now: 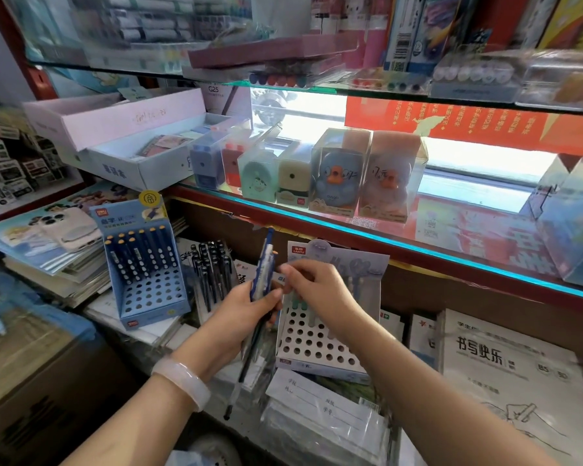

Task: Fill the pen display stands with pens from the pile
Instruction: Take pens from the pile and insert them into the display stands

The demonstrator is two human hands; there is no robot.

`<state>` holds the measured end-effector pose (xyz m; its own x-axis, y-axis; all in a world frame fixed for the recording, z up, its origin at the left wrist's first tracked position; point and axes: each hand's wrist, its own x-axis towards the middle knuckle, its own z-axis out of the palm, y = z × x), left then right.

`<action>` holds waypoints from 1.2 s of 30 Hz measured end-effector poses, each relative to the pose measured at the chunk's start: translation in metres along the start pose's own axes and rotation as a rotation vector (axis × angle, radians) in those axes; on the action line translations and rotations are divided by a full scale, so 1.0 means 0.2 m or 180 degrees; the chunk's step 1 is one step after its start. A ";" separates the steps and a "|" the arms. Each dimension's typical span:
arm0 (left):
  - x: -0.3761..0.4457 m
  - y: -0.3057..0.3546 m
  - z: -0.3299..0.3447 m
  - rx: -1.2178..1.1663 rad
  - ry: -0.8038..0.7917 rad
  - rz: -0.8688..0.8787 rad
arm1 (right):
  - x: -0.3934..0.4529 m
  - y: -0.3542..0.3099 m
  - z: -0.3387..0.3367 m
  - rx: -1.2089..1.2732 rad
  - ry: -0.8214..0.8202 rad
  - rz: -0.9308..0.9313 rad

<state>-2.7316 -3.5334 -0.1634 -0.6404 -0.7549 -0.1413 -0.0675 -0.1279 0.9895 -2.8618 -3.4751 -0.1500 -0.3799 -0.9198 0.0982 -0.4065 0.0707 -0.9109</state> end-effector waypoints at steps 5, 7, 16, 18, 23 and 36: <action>0.00 0.02 -0.01 -0.0212 0.0104 0.0055 | 0.00 -0.03 -0.02 0.0058 -0.0702 0.0398; 0.00 0.01 -0.02 -0.0260 0.0300 0.0060 | -0.01 -0.01 -0.01 0.0101 -0.0693 0.0364; -0.02 0.01 -0.01 0.0137 -0.0142 -0.0297 | 0.03 -0.06 0.00 0.0365 -0.0003 0.0174; -0.02 0.01 0.01 0.0421 -0.0046 -0.0248 | 0.05 -0.08 0.02 0.0144 0.0107 0.0065; 0.00 -0.04 0.02 0.0975 0.0303 -0.0154 | 0.07 -0.09 0.06 -0.0093 0.0238 0.0183; 0.02 -0.05 0.01 0.1563 0.0136 0.0024 | 0.08 -0.09 -0.14 0.0718 0.0364 0.0337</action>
<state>-2.7342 -3.5336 -0.1737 -0.6111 -0.7816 -0.1252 -0.4222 0.1881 0.8868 -2.8834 -3.4801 -0.1210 -0.5070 -0.8614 0.0305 -0.1690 0.0647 -0.9835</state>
